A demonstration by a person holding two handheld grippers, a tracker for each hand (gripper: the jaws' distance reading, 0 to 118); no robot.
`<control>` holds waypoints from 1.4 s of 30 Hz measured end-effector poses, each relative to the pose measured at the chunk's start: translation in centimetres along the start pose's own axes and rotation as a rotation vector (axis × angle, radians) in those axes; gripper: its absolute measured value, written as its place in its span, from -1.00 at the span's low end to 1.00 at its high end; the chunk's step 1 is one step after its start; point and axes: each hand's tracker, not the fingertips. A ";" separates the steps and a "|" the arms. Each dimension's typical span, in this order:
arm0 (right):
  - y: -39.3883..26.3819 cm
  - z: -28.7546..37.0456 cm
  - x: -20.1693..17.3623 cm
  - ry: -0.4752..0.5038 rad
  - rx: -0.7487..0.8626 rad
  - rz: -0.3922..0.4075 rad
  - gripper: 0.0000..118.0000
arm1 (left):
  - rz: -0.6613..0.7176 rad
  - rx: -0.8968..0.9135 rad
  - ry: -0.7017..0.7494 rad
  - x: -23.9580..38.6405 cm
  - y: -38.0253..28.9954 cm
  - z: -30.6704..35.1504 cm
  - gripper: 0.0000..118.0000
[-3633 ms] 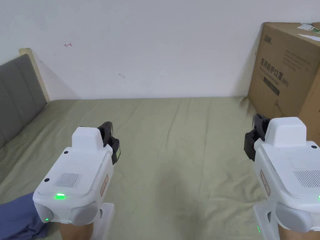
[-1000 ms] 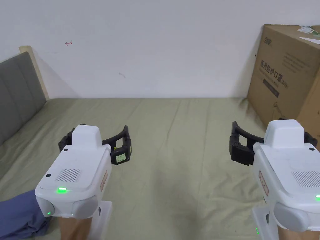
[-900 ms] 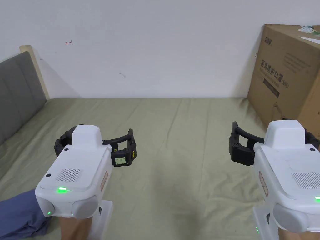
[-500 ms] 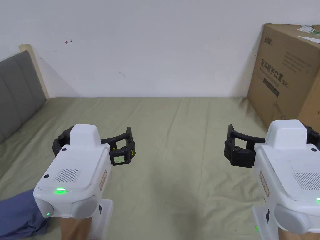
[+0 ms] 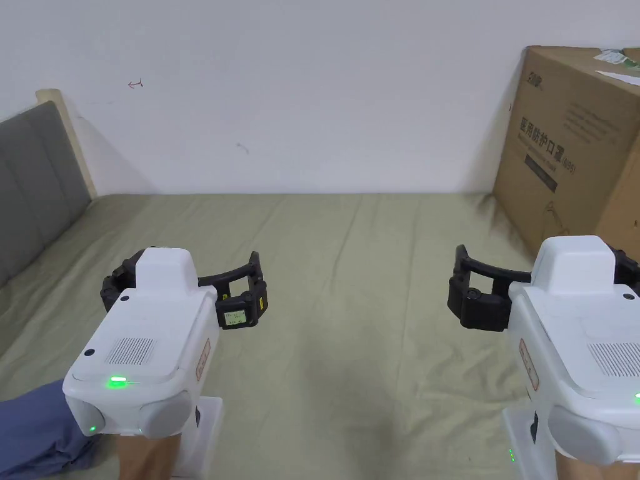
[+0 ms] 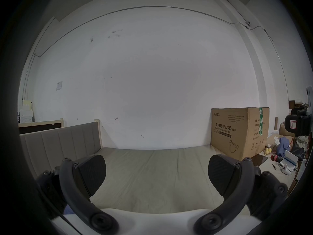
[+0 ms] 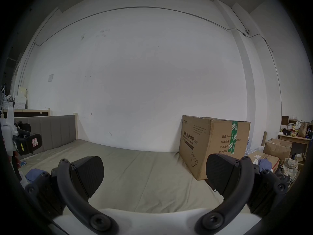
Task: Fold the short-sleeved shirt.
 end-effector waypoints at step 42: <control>0.0 0.1 -0.1 -0.001 0.007 0.016 1.00 | -0.025 0.003 -0.005 0.2 -0.1 0.1 1.00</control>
